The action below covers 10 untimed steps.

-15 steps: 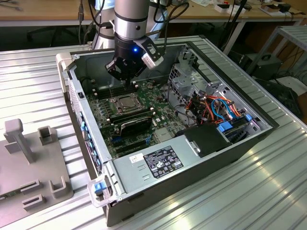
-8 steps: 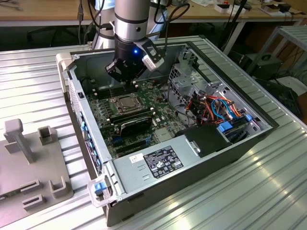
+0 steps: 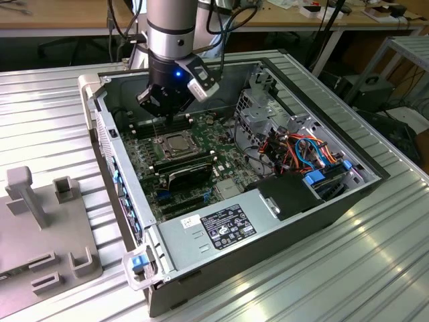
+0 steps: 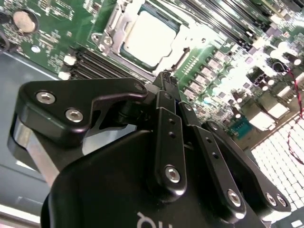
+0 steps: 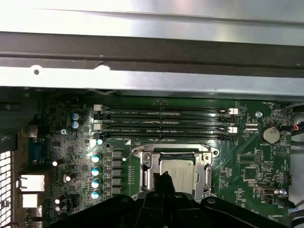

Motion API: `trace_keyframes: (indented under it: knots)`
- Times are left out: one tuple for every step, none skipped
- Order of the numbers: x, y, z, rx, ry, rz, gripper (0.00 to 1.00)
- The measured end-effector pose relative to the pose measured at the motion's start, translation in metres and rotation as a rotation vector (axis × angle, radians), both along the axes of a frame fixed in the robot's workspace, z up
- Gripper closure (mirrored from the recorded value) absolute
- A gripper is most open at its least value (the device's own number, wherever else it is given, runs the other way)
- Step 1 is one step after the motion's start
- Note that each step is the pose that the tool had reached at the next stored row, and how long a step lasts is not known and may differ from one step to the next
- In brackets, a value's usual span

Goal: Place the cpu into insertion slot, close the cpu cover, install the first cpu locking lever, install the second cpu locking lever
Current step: 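Install the first cpu locking lever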

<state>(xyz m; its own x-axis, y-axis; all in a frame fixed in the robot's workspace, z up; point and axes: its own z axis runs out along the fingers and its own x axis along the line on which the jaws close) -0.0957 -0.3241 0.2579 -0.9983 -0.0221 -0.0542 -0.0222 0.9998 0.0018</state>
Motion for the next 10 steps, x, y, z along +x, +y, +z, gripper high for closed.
trace_keyframes:
  knots:
    - [-0.0028, 0.0000, 0.0000, -0.0001, 0.0001, 0.001, 0.89]
    - [-0.0049, 0.0000, 0.0000, -0.0001, 0.0001, 0.001, 0.89]
    - [-0.0087, 0.0000, 0.0000, 0.0000, 0.0001, 0.001, 0.89]
    - [-0.0103, 0.0000, 0.0000, -0.0001, 0.0001, 0.001, 0.89]
    - [-0.0118, 0.0000, 0.0000, 0.0000, 0.0002, 0.001, 0.89]
    - [-0.0143, 0.0000, 0.0000, -0.0001, 0.0003, 0.001, 0.89]
    - [-0.0168, 0.0000, 0.0000, 0.0000, 0.0004, 0.001, 0.89]
    - [-0.0193, 0.0000, 0.0000, 0.0000, 0.0007, 0.002, 0.89]
    - [-0.0203, 0.0000, 0.0000, 0.0000, 0.0009, 0.001, 0.89]
    - [-0.0209, 0.0000, 0.0005, -0.0002, 0.0012, 0.001, 0.89]
